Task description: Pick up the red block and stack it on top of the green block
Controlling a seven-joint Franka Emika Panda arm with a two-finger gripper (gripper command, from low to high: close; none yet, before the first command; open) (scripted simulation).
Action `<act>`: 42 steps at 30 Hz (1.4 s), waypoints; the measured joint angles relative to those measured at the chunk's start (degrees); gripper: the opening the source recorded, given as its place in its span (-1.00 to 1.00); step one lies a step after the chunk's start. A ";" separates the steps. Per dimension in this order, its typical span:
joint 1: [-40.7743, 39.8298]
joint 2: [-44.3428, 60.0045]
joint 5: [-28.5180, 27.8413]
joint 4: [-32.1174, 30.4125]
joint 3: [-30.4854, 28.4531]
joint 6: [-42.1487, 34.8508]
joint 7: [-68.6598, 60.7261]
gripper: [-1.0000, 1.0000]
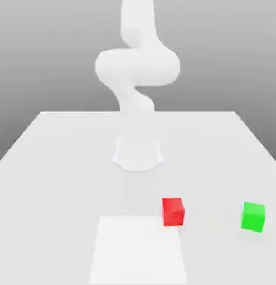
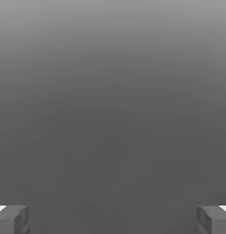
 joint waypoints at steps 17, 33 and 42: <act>6.20 32.79 3.12 -31.62 8.61 26.49 8.29 0.00; 10.68 50.80 -6.17 -31.62 3.12 41.11 15.92 -1.00; 11.72 36.03 0.46 -33.11 5.01 27.76 10.90 -1.00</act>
